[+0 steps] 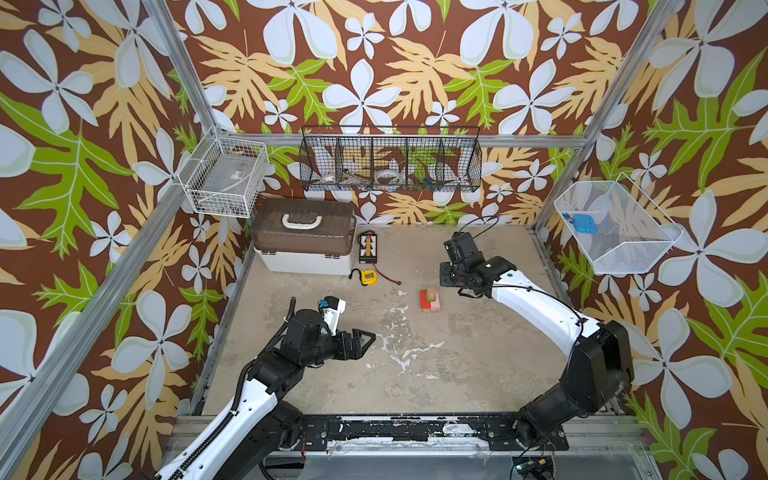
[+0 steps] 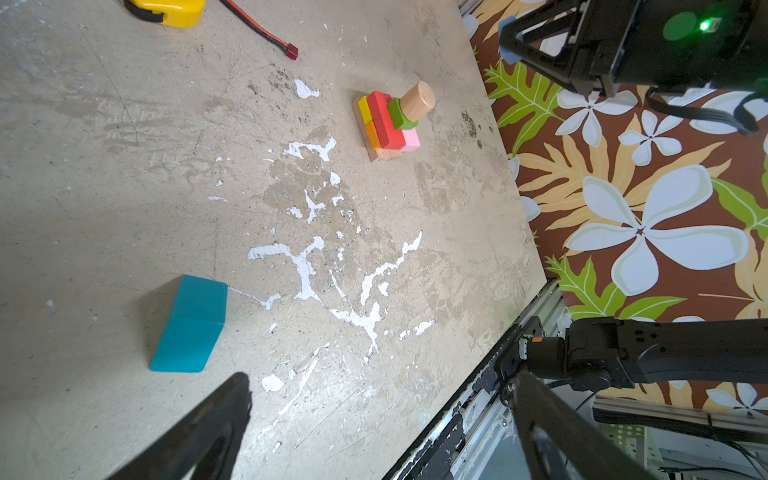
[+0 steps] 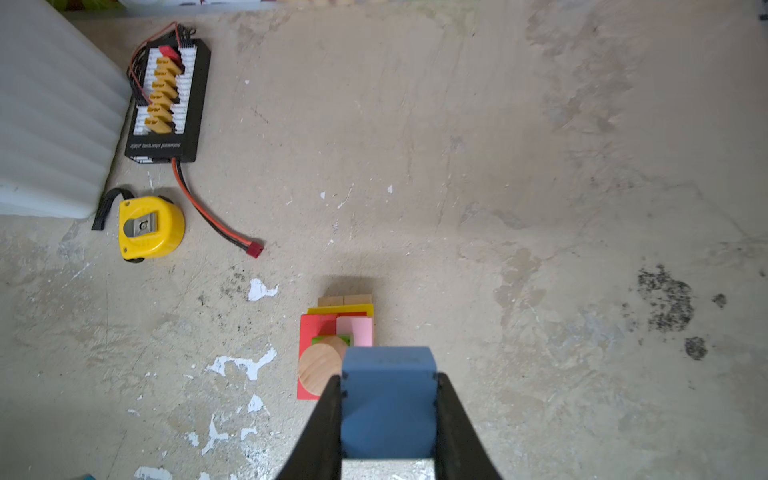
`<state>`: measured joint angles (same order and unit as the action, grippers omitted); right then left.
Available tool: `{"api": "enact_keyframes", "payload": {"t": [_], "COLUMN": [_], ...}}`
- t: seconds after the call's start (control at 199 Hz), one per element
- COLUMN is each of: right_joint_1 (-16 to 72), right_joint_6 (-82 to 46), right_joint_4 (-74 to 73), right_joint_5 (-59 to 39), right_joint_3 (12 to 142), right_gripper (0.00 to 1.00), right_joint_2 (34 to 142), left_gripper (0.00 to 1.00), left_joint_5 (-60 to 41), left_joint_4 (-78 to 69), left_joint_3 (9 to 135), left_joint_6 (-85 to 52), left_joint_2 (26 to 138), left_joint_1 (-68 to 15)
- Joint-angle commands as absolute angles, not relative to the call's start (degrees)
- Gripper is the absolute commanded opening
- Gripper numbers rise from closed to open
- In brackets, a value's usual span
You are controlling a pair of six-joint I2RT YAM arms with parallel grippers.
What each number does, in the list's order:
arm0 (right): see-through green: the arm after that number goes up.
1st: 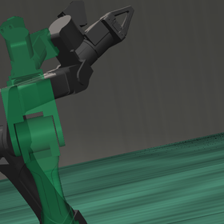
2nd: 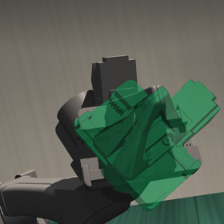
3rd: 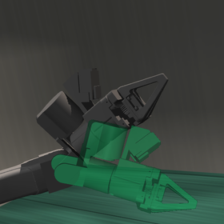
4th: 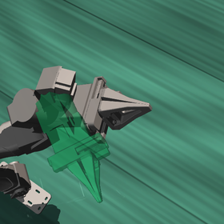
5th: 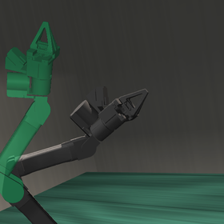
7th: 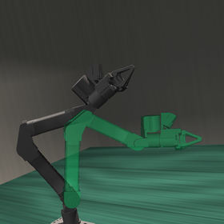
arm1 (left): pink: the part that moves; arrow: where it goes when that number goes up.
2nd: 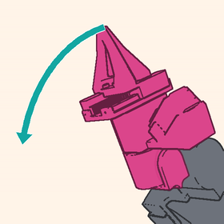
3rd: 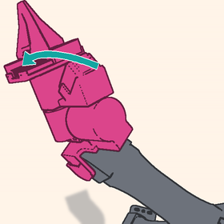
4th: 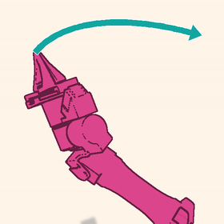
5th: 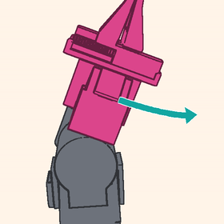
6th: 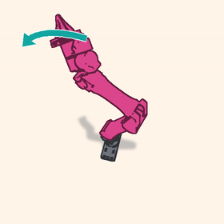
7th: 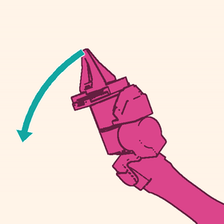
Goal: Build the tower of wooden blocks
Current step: 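Lift the blue cube and carry it above the tower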
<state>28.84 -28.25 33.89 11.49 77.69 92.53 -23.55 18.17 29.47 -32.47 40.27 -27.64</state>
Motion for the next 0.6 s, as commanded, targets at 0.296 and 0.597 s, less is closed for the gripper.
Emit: {"api": "enact_keyframes", "payload": {"t": [0.296,0.597], "right_joint_1": [33.91,34.86], "right_joint_6": [-30.68,-30.40], "right_joint_4": [35.23,36.03], "right_joint_5": [10.62,8.09], "right_joint_3": [76.67,77.77], "right_gripper": [0.10,0.09], "right_joint_2": [91.41,93.77], "left_gripper": [1.00,1.00], "left_joint_5": [-23.68,-24.26], "left_joint_4": [16.89,16.79], "left_joint_3": [29.62,29.62], "left_joint_6": [-31.90,-31.82], "left_joint_2": [40.12,40.17], "left_joint_1": [-27.51,-25.93]}}
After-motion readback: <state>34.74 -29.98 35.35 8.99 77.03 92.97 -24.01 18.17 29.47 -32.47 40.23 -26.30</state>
